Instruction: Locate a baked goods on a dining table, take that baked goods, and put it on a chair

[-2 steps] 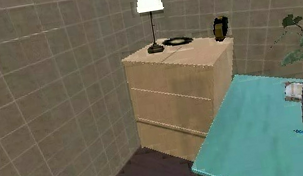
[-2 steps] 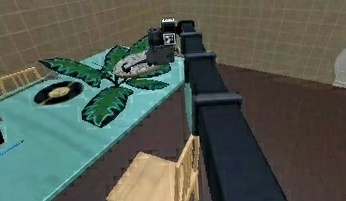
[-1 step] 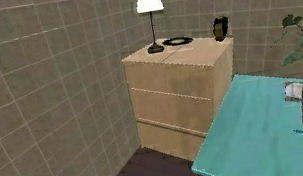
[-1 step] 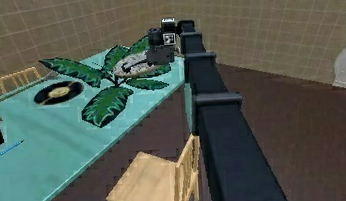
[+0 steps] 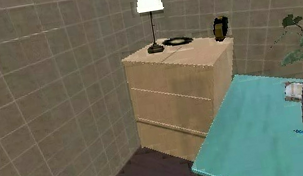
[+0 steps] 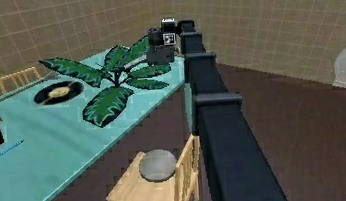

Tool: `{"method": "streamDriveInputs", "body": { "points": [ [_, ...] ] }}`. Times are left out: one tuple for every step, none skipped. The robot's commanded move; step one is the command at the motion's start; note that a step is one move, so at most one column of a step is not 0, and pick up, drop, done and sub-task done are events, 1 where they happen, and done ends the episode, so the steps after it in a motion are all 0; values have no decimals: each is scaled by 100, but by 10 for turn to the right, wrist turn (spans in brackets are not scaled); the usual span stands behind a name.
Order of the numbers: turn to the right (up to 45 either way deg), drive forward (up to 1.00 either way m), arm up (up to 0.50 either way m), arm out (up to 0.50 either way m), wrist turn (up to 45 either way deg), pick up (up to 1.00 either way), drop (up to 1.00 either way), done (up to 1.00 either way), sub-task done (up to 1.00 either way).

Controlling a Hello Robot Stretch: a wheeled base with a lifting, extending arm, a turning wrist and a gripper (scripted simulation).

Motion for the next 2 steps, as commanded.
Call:
{"method": "streamDriveInputs", "body": {
  "points": [
    [0, 0, 0, -10, 0, 0, 0, 0, 0],
    [0, 0, 0, 0, 0, 0, 0, 100, 0]
  ]
}}
